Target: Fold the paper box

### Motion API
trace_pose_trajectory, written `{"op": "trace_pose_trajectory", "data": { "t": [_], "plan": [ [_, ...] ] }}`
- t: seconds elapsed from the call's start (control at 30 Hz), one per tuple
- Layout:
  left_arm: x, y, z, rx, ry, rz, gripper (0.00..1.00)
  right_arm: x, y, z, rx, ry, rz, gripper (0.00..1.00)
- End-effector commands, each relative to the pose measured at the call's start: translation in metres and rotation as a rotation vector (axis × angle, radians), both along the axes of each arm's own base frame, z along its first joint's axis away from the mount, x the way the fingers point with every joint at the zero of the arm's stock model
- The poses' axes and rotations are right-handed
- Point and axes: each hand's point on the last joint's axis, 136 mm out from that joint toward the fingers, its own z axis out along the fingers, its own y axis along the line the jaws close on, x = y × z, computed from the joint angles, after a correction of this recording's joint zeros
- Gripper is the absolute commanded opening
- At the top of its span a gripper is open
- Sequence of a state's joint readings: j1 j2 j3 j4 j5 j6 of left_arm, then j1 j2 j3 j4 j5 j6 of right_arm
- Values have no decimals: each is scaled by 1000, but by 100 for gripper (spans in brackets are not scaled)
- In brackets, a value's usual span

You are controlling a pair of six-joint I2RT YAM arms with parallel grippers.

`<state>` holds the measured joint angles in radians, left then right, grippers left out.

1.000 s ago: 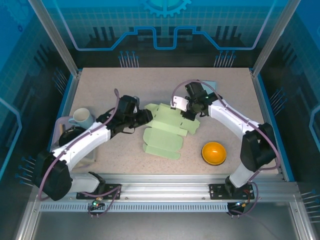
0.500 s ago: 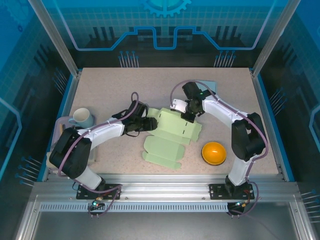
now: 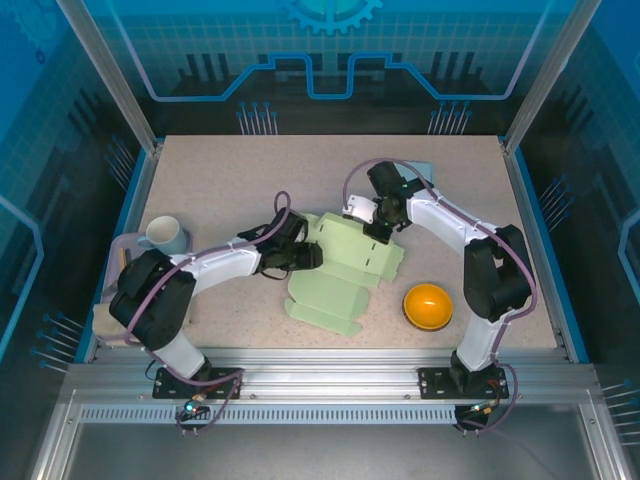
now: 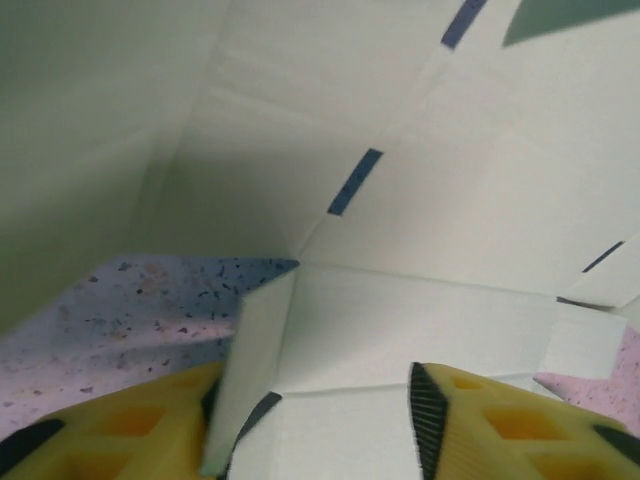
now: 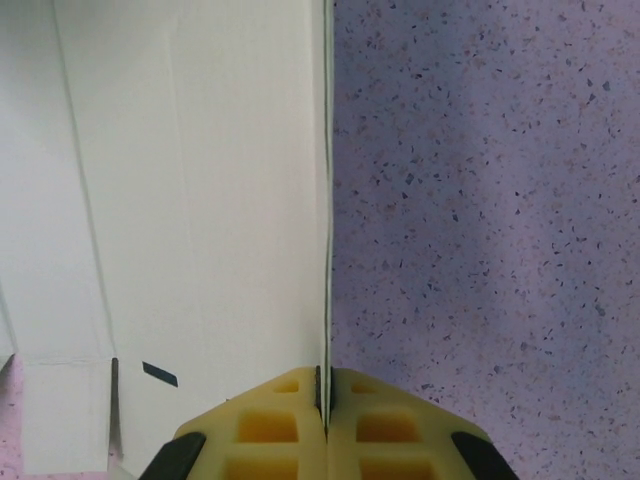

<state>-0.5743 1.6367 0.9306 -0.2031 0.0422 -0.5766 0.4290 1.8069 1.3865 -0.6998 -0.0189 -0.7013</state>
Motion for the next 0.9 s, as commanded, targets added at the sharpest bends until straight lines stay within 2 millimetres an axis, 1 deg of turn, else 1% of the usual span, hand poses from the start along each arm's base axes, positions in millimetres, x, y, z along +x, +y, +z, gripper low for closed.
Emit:
{"op": "trace_pose_trajectory", "data": {
  "t": [0.0, 0.07, 0.2, 0.3, 0.37, 0.43, 0.47, 0.53, 0.63, 0.7, 0.77, 0.83, 0.87],
  "plan": [
    [11, -13, 21, -37, -32, 14, 44, 2, 0, 12, 44, -16, -29, 0],
    [12, -23, 29, -67, -50, 4, 44, 1, -1, 11, 41, -22, -36, 0],
    [5, -44, 33, -98, -47, -26, 44, 2, -1, 10, 45, -32, -57, 0],
    [0, -55, 28, -86, -36, -49, 44, 3, -1, 8, 44, -37, -67, 0],
    [-1, -54, 21, -70, -16, -44, 45, 5, 0, 9, 53, -45, -69, 0],
    [-2, -47, 19, -36, -15, -31, 44, 5, 0, 9, 58, -52, -68, 0],
    [-1, -44, 25, -26, -34, -29, 45, 4, -1, 9, 56, -59, -63, 0],
    [-1, -36, 41, -8, -86, -34, 45, 5, -2, 10, 43, -83, -50, 0],
    [0, -17, 76, 44, -209, -42, 46, 11, -8, 17, 2, -170, -25, 0],
    [0, 4, 106, 85, -322, -22, 48, 21, -13, 28, -34, -260, -22, 0],
    [0, 28, 129, 108, -407, 21, 50, 27, -12, 41, -58, -344, 9, 0],
    [1, 54, 144, 105, -457, 85, 52, 30, -4, 53, -84, -442, 82, 0],
    [2, 68, 148, 93, -473, 124, 52, 31, 0, 59, -102, -497, 126, 0]
  ]
}}
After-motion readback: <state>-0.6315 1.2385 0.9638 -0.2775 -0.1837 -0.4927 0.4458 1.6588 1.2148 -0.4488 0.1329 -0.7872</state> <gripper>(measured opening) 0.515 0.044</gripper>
